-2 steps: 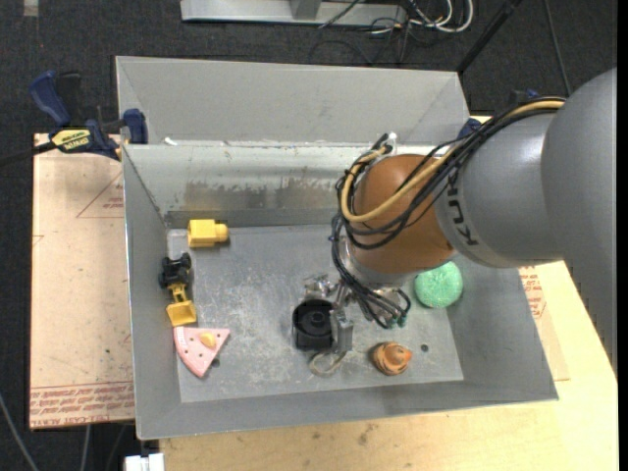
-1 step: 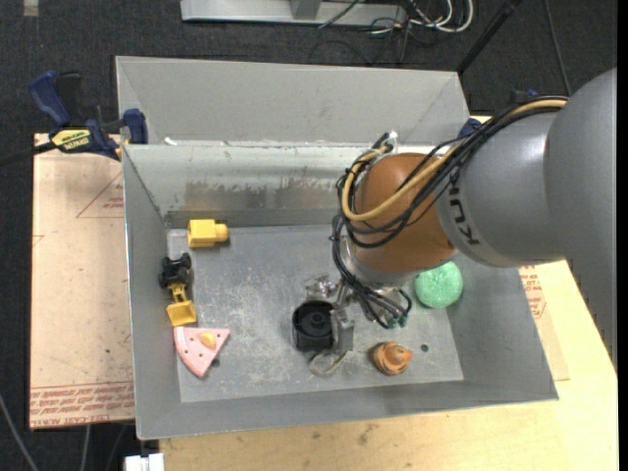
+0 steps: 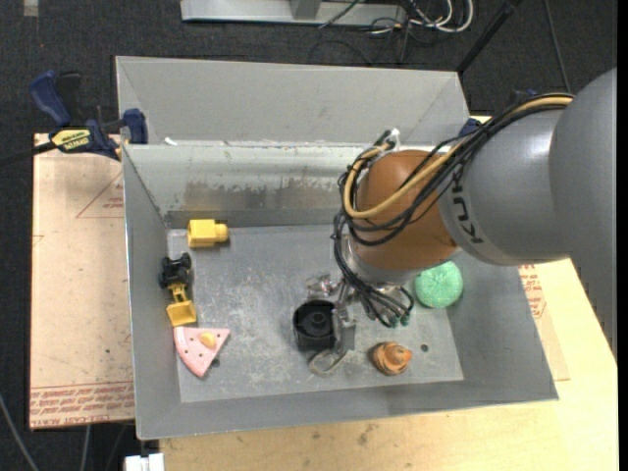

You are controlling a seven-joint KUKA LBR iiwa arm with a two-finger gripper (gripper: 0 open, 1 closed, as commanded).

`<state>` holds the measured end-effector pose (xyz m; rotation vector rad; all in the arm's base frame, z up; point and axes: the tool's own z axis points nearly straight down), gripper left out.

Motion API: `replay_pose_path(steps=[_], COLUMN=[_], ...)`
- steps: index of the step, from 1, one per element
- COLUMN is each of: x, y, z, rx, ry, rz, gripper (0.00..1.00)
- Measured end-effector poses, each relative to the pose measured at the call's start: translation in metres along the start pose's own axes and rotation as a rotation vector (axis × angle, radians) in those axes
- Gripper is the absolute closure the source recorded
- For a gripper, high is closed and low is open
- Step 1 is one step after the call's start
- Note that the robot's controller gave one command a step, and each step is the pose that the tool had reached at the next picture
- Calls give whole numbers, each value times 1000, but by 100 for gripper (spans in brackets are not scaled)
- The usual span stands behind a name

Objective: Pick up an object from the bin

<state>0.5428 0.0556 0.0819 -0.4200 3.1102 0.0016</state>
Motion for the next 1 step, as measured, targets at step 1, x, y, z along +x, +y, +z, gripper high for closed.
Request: replay_pose_path(steps=[1], x=[0], y=[0], z=[-6], rx=[0], ry=[1], rz=[1], gripper=[100])
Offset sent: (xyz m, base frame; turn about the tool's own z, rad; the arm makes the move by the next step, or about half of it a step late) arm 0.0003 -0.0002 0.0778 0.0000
